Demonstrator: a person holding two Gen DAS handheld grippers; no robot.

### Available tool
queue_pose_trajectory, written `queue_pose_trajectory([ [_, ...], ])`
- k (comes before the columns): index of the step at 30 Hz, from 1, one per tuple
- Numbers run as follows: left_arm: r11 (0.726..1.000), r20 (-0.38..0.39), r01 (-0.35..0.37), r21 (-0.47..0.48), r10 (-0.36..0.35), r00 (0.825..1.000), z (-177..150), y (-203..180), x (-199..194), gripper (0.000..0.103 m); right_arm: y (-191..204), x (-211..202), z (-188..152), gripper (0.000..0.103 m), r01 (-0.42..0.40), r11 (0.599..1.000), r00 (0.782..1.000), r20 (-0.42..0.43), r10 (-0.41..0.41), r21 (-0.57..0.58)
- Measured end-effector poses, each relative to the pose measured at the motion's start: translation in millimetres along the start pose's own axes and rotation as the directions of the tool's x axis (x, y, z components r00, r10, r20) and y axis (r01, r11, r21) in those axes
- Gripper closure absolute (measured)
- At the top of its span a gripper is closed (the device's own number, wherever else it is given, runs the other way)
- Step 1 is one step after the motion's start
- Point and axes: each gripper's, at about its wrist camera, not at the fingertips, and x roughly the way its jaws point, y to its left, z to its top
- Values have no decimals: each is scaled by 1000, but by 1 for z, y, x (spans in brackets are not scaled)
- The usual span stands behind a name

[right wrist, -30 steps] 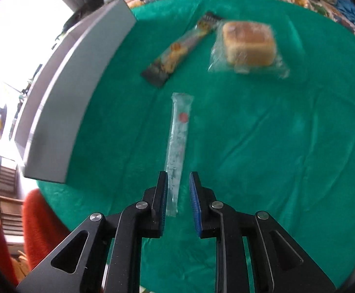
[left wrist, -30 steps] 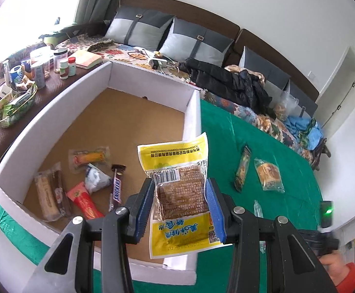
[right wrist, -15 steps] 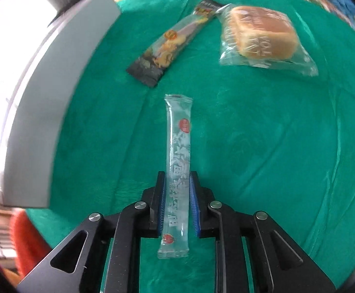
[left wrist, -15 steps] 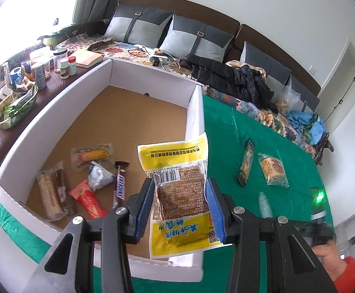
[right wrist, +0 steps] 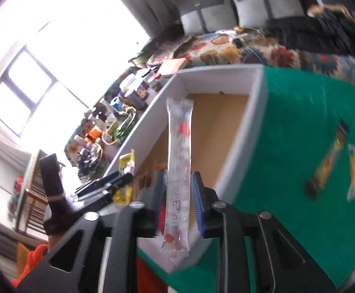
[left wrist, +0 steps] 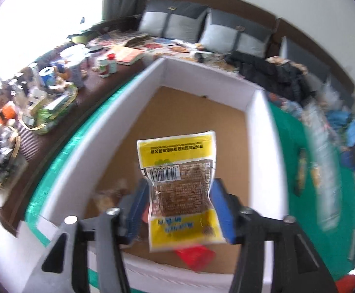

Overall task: Organize snacks
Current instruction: 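Carry both snacks into the white box and open both tools, then return both open tools to the remaining snacks on the cover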

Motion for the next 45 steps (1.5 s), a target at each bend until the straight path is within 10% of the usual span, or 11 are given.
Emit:
queue_pose_trajectory([
  [8,1000,93,-7,-7,8,996,-10,-11,-25,17,-50,-50,-29,32,227,973,960,178,-217,-38],
  [15,963,44,193,190,-204,978,-60,-126,-45,3,-217,-68,-165,32,591,806,803,79,-591,33],
  [21,903,-143,337,266,-309,940,-123,-242,8,0,-269,-113,-233,32,676,721,718,89,-691,152],
  [29,898,-191,249,364,-189,963,-173,-322,92,1,-283,-115,-242,31,655,728,728,91,-680,201],
  [45,891,-91,160,426,-134,987,-175,-332,120,0,-296,-102,-239,24,677,709,714,60,-698,198],
])
